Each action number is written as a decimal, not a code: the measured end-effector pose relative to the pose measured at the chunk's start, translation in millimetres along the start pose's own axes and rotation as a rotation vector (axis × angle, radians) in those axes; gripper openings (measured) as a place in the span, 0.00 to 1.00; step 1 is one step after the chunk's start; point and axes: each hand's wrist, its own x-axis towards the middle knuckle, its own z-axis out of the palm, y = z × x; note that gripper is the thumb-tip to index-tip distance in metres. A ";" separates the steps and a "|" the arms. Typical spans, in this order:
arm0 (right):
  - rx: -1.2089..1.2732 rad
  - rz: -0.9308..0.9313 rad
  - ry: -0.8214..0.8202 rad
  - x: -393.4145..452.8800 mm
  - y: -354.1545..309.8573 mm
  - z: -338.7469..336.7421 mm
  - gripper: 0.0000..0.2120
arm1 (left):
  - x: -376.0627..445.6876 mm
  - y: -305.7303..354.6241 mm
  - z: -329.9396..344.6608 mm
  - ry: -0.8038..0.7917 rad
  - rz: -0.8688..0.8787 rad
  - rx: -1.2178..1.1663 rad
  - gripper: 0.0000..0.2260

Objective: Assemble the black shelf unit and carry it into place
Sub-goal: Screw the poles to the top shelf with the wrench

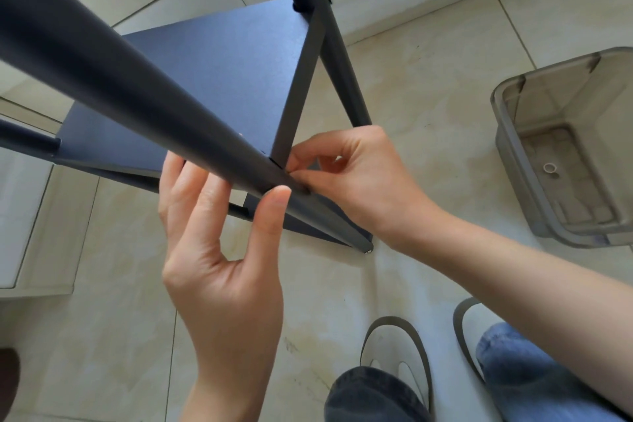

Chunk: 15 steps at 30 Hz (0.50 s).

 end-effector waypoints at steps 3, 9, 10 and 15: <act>-0.056 -0.009 -0.021 5.4 -0.4 3.3 0.09 | 0.4 1.0 -1.4 -0.009 -0.003 0.003 0.13; -0.067 -0.019 -0.005 5.9 1.2 4.7 0.08 | 2.0 4.3 0.6 -0.013 0.021 0.007 0.12; -0.068 -0.020 0.001 5.5 1.8 4.5 0.09 | 1.8 6.8 0.7 -0.011 0.023 0.001 0.12; -0.116 0.031 0.027 -2.4 12.6 0.9 0.07 | 8.2 11.3 7.4 0.022 0.003 0.068 0.16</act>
